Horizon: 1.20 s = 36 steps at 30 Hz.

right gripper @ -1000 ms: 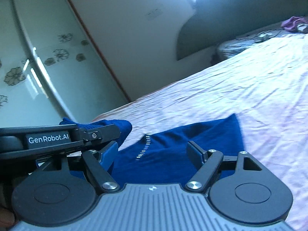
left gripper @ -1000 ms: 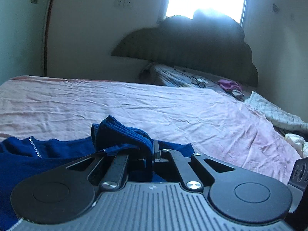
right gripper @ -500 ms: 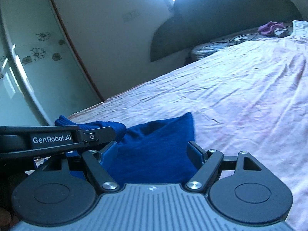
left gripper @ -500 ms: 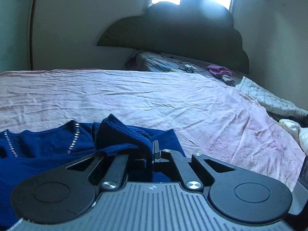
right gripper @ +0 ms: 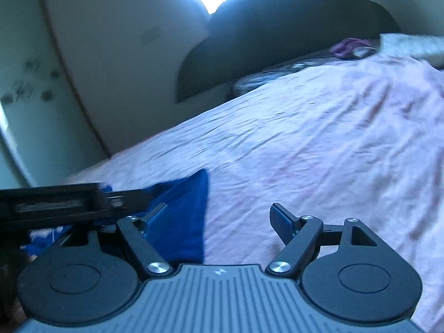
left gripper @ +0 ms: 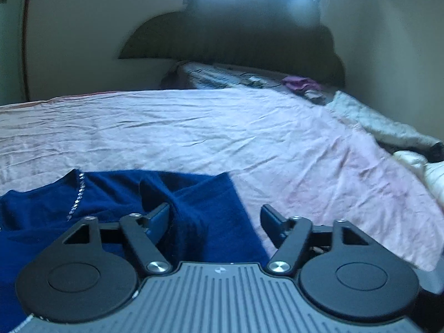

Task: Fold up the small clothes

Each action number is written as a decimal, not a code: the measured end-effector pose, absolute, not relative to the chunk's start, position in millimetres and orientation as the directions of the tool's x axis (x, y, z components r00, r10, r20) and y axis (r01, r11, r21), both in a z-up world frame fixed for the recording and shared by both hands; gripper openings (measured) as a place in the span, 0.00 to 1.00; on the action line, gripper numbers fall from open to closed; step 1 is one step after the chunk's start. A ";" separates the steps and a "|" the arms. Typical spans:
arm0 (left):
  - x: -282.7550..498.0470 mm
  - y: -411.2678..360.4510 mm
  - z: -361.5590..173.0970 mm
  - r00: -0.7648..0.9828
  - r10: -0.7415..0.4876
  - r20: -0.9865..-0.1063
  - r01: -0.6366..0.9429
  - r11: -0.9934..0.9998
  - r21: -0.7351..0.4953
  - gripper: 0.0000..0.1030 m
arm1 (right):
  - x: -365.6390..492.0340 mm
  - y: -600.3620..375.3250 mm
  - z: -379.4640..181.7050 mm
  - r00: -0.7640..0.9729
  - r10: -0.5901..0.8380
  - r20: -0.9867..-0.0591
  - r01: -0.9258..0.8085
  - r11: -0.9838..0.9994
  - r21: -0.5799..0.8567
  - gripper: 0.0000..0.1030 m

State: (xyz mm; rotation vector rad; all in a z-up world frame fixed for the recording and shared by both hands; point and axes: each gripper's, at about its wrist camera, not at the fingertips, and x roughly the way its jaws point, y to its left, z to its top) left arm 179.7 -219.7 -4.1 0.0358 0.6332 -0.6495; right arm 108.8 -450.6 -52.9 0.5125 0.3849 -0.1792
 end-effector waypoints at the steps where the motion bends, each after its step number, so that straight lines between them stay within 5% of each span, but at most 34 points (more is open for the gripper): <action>1: 178.9 -218.2 -0.5 0.609 -0.571 -0.550 0.582 0.793 -0.179 0.83 | 107.2 -453.7 -53.2 0.913 -0.086 -0.398 0.276 0.849 0.450 0.78; 4: 171.9 -215.0 13.0 0.610 -0.624 -0.489 0.614 0.762 -0.207 0.97 | 103.5 -456.7 -54.2 0.913 -0.128 -0.388 0.311 0.833 0.457 0.77; 11: 156.1 -204.6 42.1 0.674 -0.622 -0.397 0.646 0.758 -0.091 0.97 | 98.5 -463.4 -58.2 0.912 -0.175 -0.372 0.351 0.802 0.483 0.77; 15: 159.9 -157.6 51.4 0.788 -0.478 -0.389 0.529 0.848 0.029 0.99 | 89.7 -456.0 -42.7 0.948 -0.158 -0.277 0.276 0.843 0.461 0.79; 18: 169.5 -116.1 40.6 0.854 -0.300 -0.425 0.384 0.914 0.126 0.98 | 96.3 -422.7 -16.6 0.971 -0.069 -0.228 0.143 0.934 0.327 0.79; 25: 181.3 -59.8 -4.7 0.811 -0.167 -0.561 0.264 0.960 0.095 0.97 | 157.4 -329.8 -6.4 0.913 0.044 -0.405 -0.063 0.997 -0.035 0.84; 29: 183.7 -58.4 -23.0 0.799 -0.133 -0.586 0.265 0.953 0.145 0.97 | 186.8 -327.6 -20.9 0.851 -0.120 -0.511 0.063 0.990 -0.128 0.84; 34: 181.4 -47.9 -36.5 0.796 -0.083 -0.599 0.242 0.952 0.190 0.96 | 150.7 -389.8 -10.6 0.825 -0.404 -0.395 0.420 0.906 -0.049 0.85; 36: 178.5 -46.5 -34.9 0.808 -0.094 -0.581 0.241 0.953 0.181 0.97 | 129.1 -408.6 -0.5 0.871 -0.365 -0.327 0.417 0.903 0.104 0.85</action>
